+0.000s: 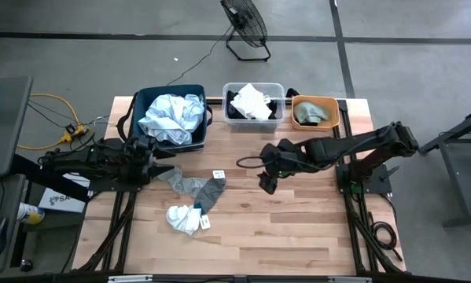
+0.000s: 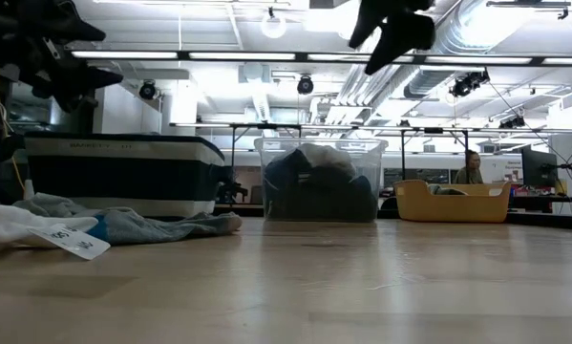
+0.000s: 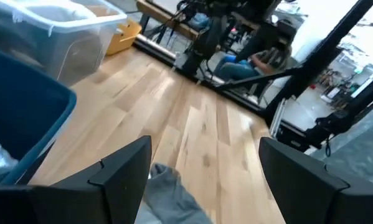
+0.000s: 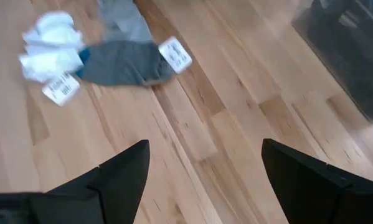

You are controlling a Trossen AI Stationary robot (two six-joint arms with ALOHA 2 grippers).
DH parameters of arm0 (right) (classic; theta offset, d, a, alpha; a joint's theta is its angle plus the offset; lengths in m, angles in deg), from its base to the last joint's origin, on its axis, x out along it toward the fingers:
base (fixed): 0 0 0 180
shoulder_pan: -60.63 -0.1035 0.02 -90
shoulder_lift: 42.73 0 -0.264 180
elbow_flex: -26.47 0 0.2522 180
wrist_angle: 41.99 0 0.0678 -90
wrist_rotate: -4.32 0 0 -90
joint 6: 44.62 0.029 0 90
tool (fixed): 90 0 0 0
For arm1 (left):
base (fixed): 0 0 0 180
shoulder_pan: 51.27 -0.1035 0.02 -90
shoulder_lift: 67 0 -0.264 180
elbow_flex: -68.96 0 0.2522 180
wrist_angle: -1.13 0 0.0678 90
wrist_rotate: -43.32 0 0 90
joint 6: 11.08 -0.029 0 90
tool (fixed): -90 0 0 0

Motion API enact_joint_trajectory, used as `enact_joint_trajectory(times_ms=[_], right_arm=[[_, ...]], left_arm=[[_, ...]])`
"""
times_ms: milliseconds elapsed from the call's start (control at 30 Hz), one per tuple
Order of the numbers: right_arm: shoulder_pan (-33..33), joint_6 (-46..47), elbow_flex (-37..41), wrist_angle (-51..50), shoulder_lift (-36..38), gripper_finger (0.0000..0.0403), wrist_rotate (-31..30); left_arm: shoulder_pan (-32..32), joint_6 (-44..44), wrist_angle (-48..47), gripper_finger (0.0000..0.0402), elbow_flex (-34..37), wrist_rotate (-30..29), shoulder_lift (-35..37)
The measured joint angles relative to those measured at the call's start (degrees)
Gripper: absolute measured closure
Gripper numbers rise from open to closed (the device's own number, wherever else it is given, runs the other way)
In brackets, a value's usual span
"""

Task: Pick & Place Cloths
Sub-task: Put the gray sock into the yellow bin

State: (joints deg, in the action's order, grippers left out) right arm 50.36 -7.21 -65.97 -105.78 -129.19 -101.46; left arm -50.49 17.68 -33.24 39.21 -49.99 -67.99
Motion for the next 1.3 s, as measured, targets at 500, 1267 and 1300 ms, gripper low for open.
enact_joint_trajectory(times_ms=[500,1267,1300], right_arm=[[-5.9,6.0,0.0,-13.8,0.0,0.0102,-2.2],[-8.9,3.0,0.0,-20.1,0.0,0.0102,-4.2],[-8.9,2.8,0.0,-20.2,0.0,0.0102,-4.3]], left_arm=[[0.0,14.4,-1.4,0.0112,0.0,5.4,-18.6],[0.0,24.1,-21.4,0.0112,-16.0,7.0,-52.8],[0.0,23.2,-23.4,0.0112,-17.4,6.1,-54.1]])
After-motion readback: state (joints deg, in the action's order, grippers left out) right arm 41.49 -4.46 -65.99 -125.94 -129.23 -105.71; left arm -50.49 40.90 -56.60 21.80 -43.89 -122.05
